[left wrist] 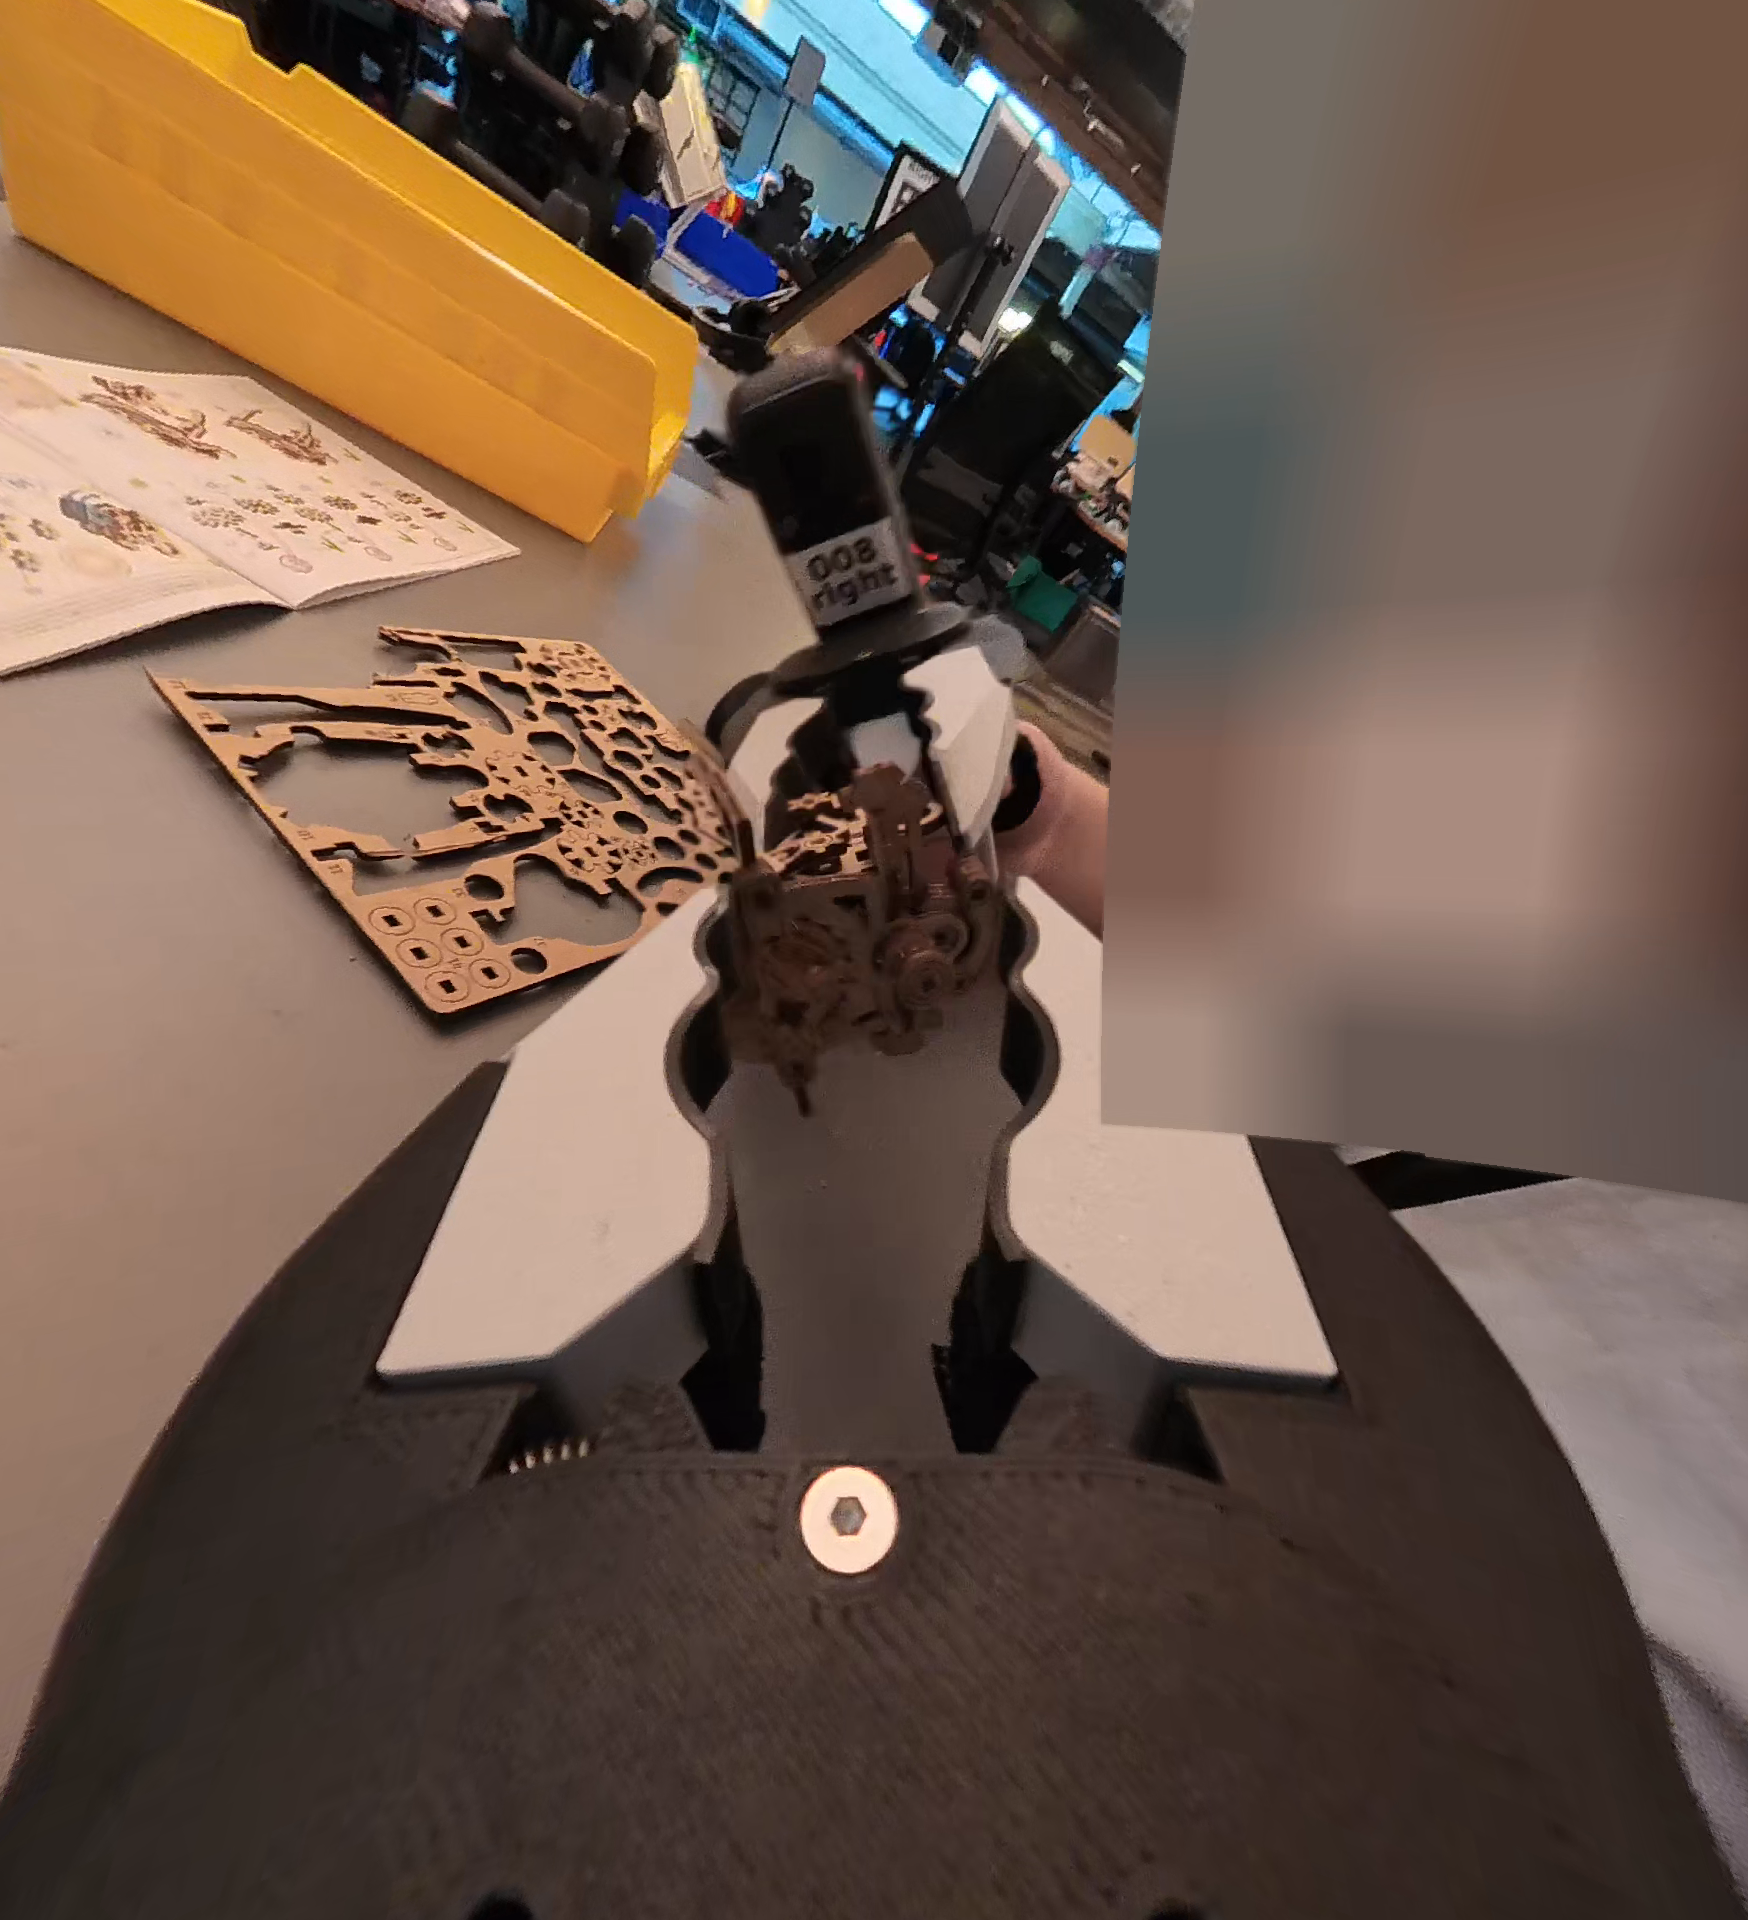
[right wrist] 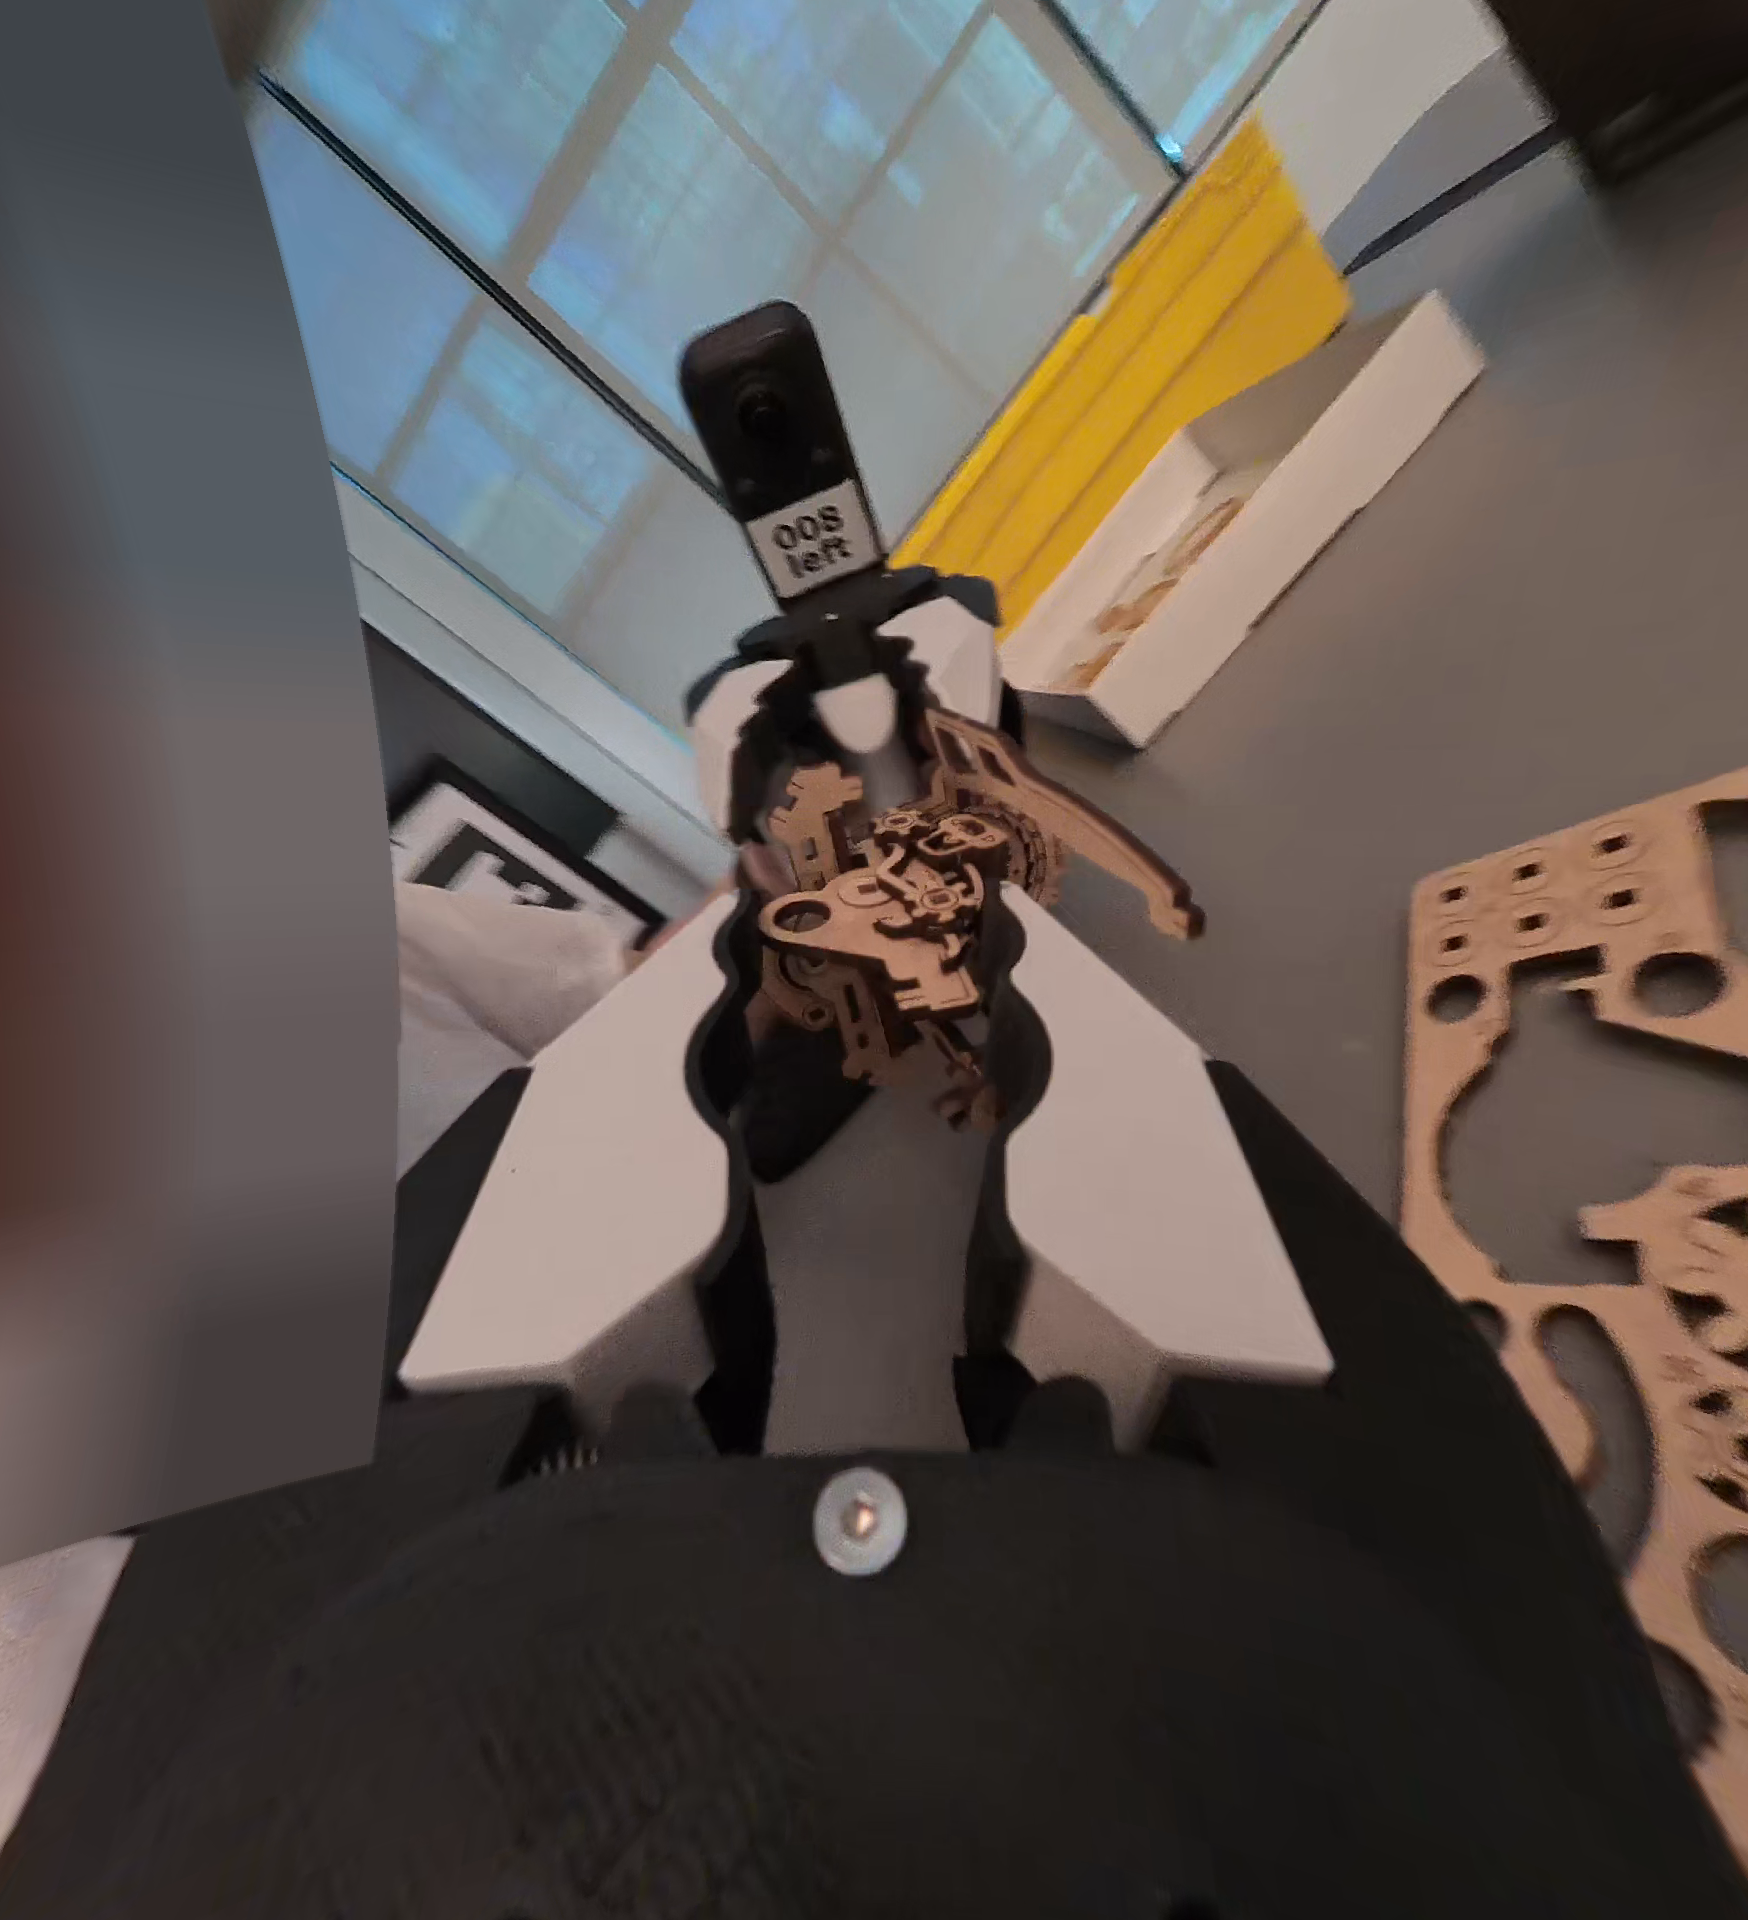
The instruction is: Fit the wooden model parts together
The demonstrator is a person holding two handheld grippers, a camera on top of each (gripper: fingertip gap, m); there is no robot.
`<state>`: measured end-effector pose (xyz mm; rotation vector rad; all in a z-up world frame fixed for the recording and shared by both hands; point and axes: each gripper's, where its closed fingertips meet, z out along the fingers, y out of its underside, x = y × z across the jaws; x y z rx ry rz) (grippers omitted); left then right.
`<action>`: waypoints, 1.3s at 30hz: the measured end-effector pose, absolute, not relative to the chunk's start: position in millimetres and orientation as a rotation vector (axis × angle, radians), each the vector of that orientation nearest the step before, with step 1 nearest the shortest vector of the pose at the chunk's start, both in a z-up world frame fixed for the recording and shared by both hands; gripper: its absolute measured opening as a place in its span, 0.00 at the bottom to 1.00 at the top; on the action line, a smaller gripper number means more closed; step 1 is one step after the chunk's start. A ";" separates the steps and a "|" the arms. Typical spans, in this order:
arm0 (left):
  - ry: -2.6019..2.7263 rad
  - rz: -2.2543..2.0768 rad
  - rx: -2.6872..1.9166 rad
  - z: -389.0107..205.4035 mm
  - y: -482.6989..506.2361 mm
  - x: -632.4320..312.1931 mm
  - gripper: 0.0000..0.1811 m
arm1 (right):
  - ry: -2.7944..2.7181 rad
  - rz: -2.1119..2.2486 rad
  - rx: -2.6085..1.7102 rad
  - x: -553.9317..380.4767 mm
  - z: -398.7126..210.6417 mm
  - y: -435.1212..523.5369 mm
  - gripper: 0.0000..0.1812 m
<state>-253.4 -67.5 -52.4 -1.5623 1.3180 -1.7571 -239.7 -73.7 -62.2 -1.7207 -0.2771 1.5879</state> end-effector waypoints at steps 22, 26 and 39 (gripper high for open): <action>1.625 -1.384 -1.478 -77.4 -88.0 -252.4 0.19 | -0.570 1.200 -1.700 -252.0 -71.1 -92.3 0.23; 1.525 -1.498 -1.454 -64.2 -84.5 -251.1 0.18 | -0.467 1.272 -1.703 -248.3 -63.9 -90.5 0.22; 1.565 -1.194 -1.229 -47.7 -74.6 -260.4 0.18 | -0.376 1.177 -1.752 -228.8 -70.5 -86.2 0.22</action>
